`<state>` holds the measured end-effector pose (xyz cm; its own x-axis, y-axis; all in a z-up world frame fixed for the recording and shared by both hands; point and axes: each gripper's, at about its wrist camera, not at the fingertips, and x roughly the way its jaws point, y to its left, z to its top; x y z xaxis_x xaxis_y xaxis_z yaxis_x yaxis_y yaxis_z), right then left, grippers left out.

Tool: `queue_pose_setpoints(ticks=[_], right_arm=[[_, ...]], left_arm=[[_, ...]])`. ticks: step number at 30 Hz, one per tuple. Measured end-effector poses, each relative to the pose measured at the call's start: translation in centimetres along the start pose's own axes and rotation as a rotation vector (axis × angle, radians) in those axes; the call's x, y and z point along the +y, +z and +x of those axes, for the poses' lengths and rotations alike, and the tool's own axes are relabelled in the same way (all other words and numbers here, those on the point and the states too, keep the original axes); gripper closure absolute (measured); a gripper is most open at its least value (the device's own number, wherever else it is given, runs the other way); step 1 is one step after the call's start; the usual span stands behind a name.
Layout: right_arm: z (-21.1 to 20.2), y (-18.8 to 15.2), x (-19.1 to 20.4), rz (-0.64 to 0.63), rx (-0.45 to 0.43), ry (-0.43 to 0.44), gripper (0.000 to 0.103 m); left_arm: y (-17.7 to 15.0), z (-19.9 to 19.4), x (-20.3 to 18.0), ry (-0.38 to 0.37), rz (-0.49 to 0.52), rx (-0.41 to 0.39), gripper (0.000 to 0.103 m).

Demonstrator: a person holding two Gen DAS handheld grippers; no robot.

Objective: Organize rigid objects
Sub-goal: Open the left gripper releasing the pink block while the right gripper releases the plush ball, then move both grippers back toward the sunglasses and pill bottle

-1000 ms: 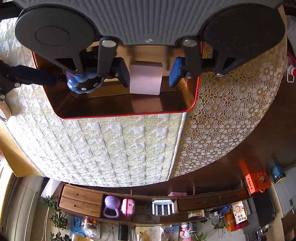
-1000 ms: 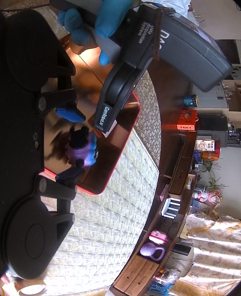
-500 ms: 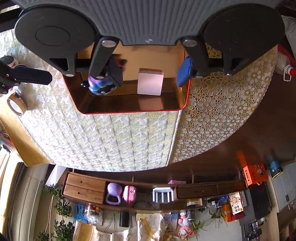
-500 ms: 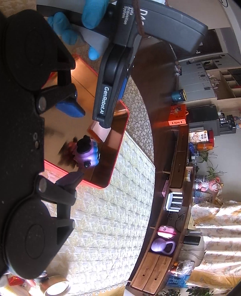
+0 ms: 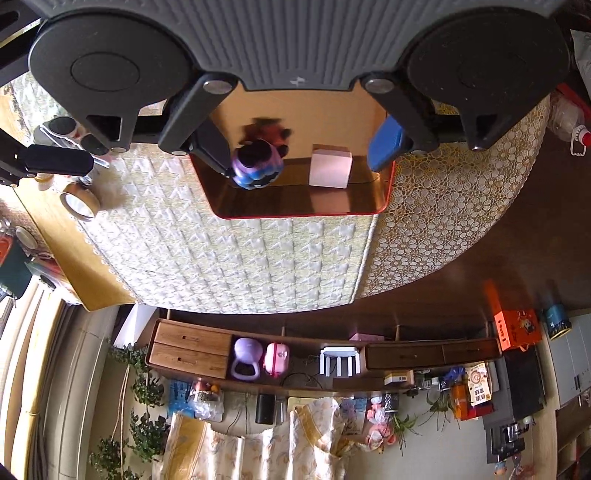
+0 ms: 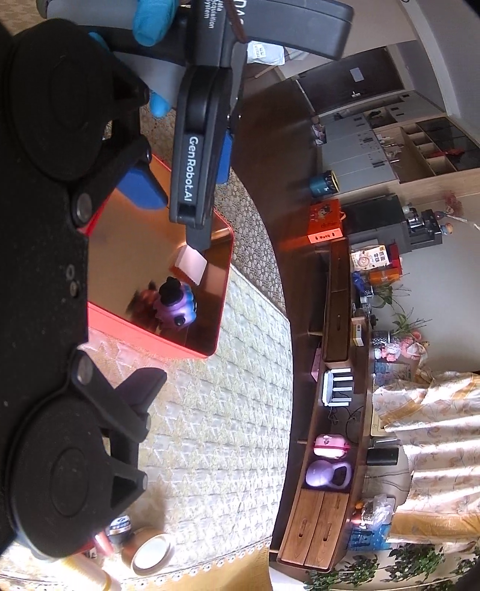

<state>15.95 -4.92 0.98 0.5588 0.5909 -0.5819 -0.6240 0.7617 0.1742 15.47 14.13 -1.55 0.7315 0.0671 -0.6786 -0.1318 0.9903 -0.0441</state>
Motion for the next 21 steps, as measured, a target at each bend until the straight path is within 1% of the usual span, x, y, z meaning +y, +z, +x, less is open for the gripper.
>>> queue_pose_setpoints(ticks=[6,13,16,21], right_arm=[[-2.2,-0.9,-0.8,0.054,-0.024,-0.006,0.005],[-5.2,-2.4,-2.6,0.103,-0.062,-0.041,0.001],[-6.5,-3.7,-3.5,0.122,-0.080,-0.086,0.001],[-8.2,-5.5,-5.8,0.192,-0.086,-0.142,0.000]], left_arm=[[-1.0,-1.9,-1.0,-0.020,-0.019,-0.019,0.021],[-2.2,-3.9,-3.2,-0.042,-0.018,-0.054,0.021],[-2.7,-4.5,-4.4,-0.060,-0.012,-0.068,0.016],[-3.7,-4.6,-6.8,-0.087,0.016,-0.071,0.016]])
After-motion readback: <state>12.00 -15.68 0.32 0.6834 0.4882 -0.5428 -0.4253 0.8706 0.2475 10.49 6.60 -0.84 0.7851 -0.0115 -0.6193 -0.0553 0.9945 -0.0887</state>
